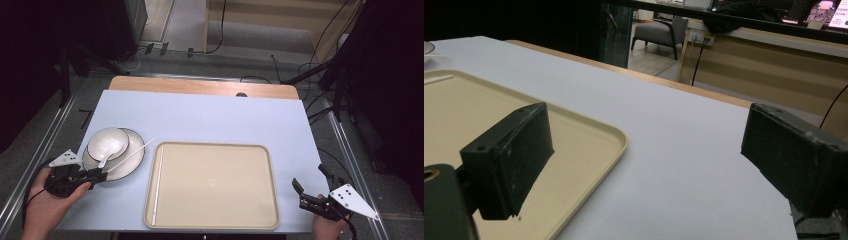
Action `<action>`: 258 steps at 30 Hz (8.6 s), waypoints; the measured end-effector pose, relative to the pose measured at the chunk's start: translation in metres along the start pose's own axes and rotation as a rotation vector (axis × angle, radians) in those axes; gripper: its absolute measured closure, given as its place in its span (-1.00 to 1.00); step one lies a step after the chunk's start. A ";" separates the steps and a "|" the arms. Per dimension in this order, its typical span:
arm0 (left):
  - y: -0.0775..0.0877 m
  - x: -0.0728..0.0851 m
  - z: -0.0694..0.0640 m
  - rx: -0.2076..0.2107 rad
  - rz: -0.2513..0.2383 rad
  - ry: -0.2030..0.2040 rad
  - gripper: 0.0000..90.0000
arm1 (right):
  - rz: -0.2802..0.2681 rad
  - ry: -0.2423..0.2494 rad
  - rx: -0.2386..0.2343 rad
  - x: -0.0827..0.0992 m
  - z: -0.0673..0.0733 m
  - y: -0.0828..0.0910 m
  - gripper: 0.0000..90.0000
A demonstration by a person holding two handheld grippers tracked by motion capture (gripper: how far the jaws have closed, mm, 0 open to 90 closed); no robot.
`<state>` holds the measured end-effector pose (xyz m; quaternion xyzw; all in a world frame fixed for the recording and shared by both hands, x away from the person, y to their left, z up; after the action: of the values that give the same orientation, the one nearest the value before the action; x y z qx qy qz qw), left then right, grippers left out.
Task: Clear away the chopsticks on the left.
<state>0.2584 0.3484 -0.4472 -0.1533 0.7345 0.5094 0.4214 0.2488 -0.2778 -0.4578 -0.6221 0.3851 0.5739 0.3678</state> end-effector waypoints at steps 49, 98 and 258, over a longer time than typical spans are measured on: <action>-0.028 -0.017 -0.044 0.054 0.020 -0.016 0.90 | 0.001 -0.001 0.009 0.000 -0.002 0.003 -0.86; -0.104 -0.004 -0.172 0.162 0.063 0.039 0.90 | -0.002 -0.006 0.008 0.000 -0.003 0.004 -0.86; -0.084 0.013 -0.144 -0.014 -0.005 0.011 1.00 | -0.004 -0.057 0.008 0.004 -0.008 0.009 -0.86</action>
<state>0.2387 0.1882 -0.4914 -0.1606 0.7328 0.5127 0.4176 0.2444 -0.2890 -0.4616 -0.6050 0.3753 0.5891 0.3822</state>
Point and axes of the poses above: each handheld gripper's, and its own axes: y roughly backward along the jaws, x roughly out of its underside, z roughly to its left, the point moved 5 cm from there along -y, roughly forward along the jaws, and after that the axes turned 12 degrees about -z, right-handed, at the moved point
